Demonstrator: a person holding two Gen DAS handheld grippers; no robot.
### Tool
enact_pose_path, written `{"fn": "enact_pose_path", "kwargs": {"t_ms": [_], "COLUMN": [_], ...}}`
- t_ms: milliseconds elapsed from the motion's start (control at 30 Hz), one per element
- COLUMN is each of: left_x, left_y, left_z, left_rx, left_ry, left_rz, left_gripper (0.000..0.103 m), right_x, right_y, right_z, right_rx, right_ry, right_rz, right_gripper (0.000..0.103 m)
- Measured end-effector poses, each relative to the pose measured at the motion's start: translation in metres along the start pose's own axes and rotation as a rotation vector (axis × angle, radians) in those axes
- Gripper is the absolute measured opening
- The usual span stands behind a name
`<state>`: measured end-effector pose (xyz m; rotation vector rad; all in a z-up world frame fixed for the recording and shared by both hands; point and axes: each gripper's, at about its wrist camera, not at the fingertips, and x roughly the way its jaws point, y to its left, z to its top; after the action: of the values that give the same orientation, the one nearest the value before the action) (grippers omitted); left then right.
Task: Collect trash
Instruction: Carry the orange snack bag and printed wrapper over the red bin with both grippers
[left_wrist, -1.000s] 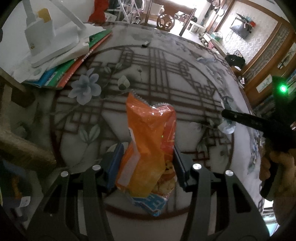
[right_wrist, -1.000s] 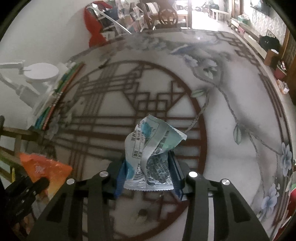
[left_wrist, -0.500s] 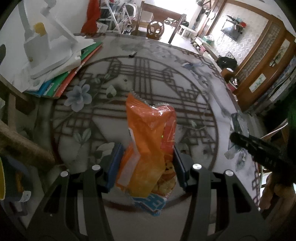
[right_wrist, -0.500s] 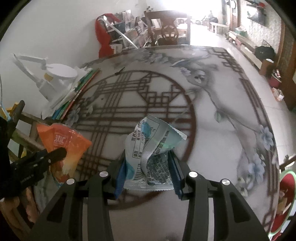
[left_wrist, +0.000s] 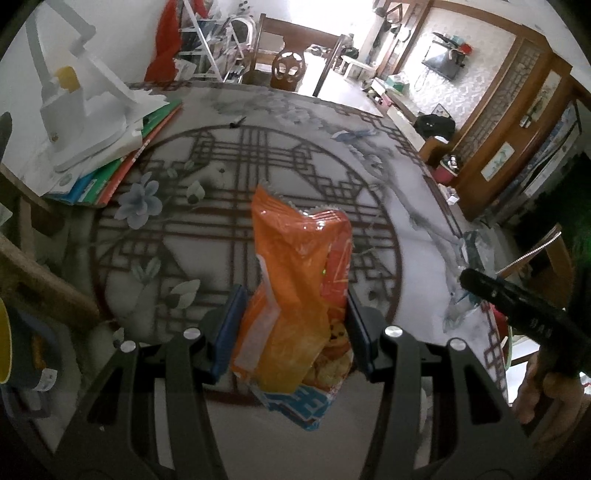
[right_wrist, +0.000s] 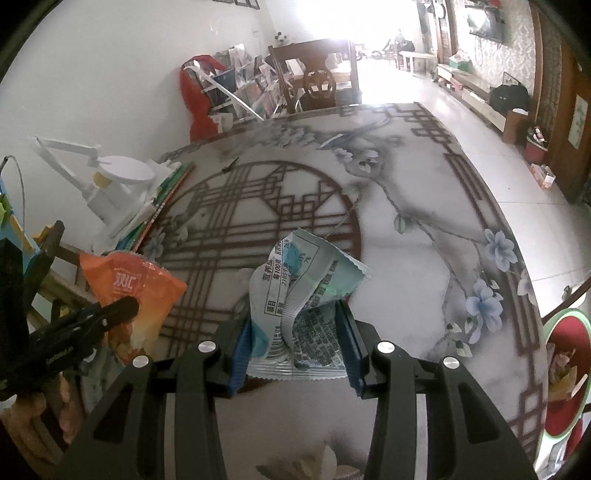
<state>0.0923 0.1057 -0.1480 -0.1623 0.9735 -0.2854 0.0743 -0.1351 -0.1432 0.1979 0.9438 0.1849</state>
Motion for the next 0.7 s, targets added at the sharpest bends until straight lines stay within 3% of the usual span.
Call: {"fn": "enact_pose_path", "kwargs": {"t_ms": [700], "left_x": [-0.004], "left_y": [-0.050], "left_z": [-0.013], "left_rx": [0.052], "left_ry": [0.008], "left_rz": [-0.027], "left_gripper": [0.050], "right_x": [-0.032], "right_y": [-0.040], "right_z": [-0.027], "right_rx": [0.056], "right_ry": [-0.025], "right_rz": [-0.001], "right_gripper": [0.041]}}
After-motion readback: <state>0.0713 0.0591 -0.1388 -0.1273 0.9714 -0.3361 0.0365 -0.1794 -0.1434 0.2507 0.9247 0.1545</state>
